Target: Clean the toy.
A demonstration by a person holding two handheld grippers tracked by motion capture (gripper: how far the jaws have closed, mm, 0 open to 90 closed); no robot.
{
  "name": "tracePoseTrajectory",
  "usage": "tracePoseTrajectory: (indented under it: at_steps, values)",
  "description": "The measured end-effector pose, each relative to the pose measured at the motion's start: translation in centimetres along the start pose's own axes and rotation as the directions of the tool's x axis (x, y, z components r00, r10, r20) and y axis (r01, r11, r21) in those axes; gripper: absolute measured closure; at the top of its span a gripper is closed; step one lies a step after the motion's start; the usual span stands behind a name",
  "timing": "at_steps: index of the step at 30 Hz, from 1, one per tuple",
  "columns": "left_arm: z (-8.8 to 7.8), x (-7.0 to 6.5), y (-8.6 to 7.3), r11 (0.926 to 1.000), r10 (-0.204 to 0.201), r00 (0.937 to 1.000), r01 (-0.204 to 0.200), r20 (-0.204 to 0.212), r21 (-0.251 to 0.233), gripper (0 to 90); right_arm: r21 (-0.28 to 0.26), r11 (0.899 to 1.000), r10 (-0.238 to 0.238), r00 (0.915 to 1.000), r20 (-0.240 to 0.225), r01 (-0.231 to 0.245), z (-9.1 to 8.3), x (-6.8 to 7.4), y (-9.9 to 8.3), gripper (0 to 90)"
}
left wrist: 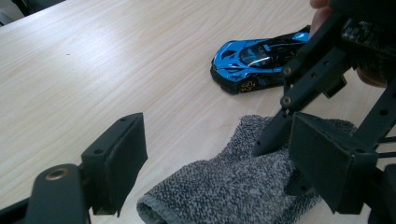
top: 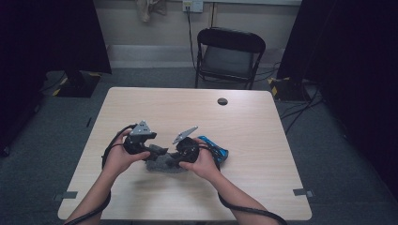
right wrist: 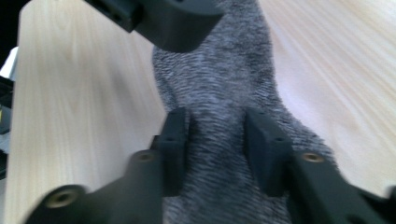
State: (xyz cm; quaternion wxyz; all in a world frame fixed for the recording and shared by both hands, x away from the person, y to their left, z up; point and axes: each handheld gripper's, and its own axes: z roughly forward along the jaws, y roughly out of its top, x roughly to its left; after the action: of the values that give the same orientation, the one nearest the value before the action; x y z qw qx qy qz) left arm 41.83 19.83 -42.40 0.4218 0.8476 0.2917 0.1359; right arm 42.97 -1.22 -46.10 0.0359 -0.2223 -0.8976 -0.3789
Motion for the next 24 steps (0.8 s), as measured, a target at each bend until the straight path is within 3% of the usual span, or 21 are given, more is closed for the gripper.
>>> tracePoseTrajectory:
  at_steps: [5, 12, 18, 24]
  values:
    - [0.4, -0.2, 0.0, 1.0000, -0.001, 0.9999, 0.001, 0.015, 0.004, 19.0, 0.002, 1.000, -0.006, 0.9990, 0.044, 0.005, -1.1, -0.5, -0.4, 41.1]
    - [1.2, -1.3, 0.3, 0.9990, 0.043, 0.9966, -0.044, 0.071, 0.007, 18.9, -0.013, 1.000, -0.004, 0.9955, 0.095, 0.005, -3.9, -1.9, -1.5, 29.6]
    - [2.3, -2.4, 0.1, 0.9956, 0.075, 0.9880, -0.082, 0.135, 0.045, 19.0, -0.047, 0.998, 0.044, 0.9884, 0.145, -0.038, -6.4, -3.4, -2.5, 25.9]
    - [3.4, -3.3, -0.9, 0.9838, 0.117, 0.9772, -0.139, 0.177, 0.114, 18.9, -0.044, 0.997, 0.070, 0.9728, 0.221, -0.062, -7.9, -4.9, -3.8, 21.4]
